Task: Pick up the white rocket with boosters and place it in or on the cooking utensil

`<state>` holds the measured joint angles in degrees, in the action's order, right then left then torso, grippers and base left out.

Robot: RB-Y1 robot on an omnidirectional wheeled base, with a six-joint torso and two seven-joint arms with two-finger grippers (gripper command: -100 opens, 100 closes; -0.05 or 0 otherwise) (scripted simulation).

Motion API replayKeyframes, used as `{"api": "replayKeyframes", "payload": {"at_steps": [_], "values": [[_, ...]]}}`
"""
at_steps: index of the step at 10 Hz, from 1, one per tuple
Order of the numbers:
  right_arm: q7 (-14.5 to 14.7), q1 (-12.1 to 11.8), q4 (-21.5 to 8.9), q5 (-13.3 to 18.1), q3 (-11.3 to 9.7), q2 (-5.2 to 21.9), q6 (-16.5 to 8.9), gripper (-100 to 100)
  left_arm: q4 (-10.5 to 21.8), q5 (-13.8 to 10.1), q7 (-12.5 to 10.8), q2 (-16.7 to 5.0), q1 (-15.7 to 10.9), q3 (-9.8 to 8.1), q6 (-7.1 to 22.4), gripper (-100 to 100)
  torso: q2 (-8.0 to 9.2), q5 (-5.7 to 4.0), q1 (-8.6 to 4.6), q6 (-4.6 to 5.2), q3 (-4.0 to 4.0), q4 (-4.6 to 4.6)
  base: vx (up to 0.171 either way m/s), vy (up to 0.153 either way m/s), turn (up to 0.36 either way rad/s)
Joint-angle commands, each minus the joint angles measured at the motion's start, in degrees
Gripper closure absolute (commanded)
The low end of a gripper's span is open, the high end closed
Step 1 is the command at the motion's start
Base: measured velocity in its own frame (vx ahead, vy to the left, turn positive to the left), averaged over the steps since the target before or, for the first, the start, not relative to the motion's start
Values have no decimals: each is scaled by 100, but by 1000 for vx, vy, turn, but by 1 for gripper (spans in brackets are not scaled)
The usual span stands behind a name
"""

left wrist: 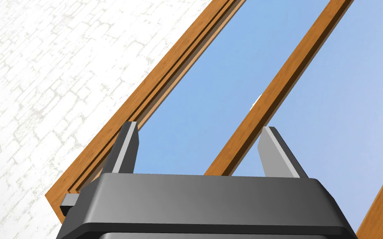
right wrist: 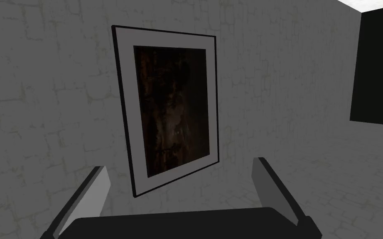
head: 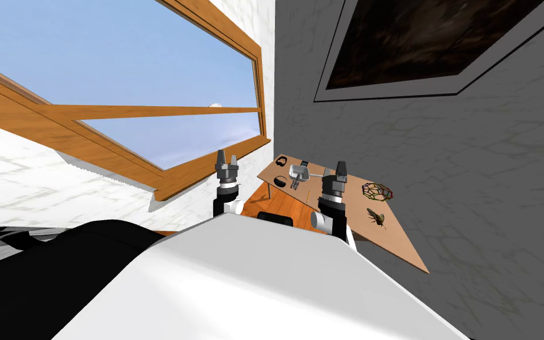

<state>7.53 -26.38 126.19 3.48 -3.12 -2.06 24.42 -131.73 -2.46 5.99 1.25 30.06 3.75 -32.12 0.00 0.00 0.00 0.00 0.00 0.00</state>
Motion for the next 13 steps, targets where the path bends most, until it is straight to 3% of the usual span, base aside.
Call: {"api": "replayKeyframes", "payload": {"at_steps": [1,5,9,10,12,13], "values": [[-50,31,-82,27,-74,206,7,-100,0,0,0,0,0,0,0,0,0,0,0,0,0,0,0,-16,7],[-186,153,-411,119,-329,740,41,-100,0,0,0,0,0,0,0,0,-4,-4,-19,0,-2,-1,5,-39,21],[-313,362,-979,259,-714,1431,117,-100,0,0,0,-1,0,-1,0,0,0,-6,-27,0,0,0,1,-61,49],[-313,362,-1013,259,-714,1435,117,-100,0,0,0,-1,0,-1,0,0,-2,-6,-25,0,-1,-1,5,-42,19],[-350,500,-1414,341,-939,1799,171,-100,0,0,0,0,0,0,0,0,-4,-4,-17,-1,-3,-1,9,-43,65],[-350,500,-1414,341,-939,1837,171,-100,0,0,0,0,0,0,0,0,-7,-5,-19,0,-4,-2,10,-41,32]]}}
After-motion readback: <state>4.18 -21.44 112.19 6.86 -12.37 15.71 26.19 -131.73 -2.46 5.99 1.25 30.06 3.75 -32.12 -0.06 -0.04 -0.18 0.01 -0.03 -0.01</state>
